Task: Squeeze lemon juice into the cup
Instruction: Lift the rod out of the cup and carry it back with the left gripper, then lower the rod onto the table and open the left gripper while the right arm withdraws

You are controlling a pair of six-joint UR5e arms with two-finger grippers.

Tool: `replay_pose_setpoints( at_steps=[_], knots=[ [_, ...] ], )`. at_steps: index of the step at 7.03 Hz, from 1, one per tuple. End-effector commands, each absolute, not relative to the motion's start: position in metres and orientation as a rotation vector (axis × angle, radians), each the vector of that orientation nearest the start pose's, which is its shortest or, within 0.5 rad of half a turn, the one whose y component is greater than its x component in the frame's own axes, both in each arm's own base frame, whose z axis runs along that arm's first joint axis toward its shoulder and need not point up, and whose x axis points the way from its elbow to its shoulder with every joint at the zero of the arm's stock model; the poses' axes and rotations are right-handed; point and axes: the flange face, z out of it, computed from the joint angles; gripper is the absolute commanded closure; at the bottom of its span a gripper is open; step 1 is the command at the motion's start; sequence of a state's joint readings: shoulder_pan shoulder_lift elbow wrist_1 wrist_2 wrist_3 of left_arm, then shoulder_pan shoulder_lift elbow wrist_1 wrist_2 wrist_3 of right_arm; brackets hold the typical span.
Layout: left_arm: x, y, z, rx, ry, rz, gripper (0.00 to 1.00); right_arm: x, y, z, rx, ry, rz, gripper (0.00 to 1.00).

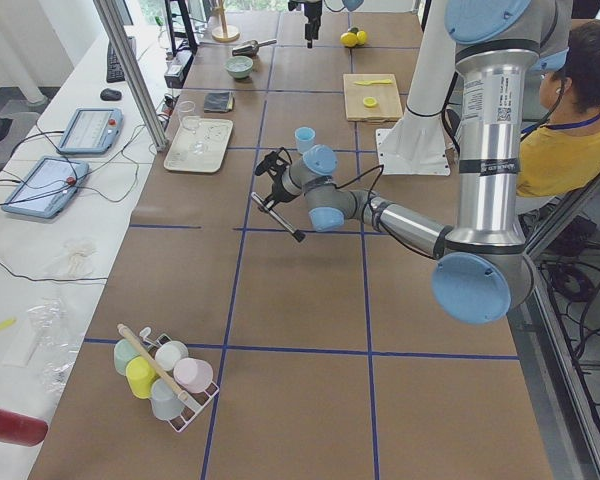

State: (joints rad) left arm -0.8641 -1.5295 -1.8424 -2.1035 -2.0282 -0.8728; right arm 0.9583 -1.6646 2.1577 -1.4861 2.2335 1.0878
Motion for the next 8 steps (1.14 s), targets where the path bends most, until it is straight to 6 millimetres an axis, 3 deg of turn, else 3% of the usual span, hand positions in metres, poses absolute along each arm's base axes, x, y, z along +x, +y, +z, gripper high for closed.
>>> replay_pose_setpoints(
  at_steps=[1,2,3,8],
  knots=[
    [0.272,-0.450,0.518,0.049,0.766,-0.090,1.00,-0.188,-0.395,0.410,-0.112,-0.846,0.256,0.00],
    [0.287,-0.469,0.518,0.052,0.761,-0.090,1.00,-0.188,-0.394,0.409,-0.112,-0.847,0.257,0.00],
    [0.292,-0.474,0.523,0.058,0.753,-0.060,1.00,-0.186,-0.391,0.408,-0.111,-0.848,0.256,0.00],
    [0.295,-0.479,0.524,0.095,0.736,0.013,1.00,-0.184,-0.388,0.406,-0.108,-0.851,0.254,0.00]
  ],
)
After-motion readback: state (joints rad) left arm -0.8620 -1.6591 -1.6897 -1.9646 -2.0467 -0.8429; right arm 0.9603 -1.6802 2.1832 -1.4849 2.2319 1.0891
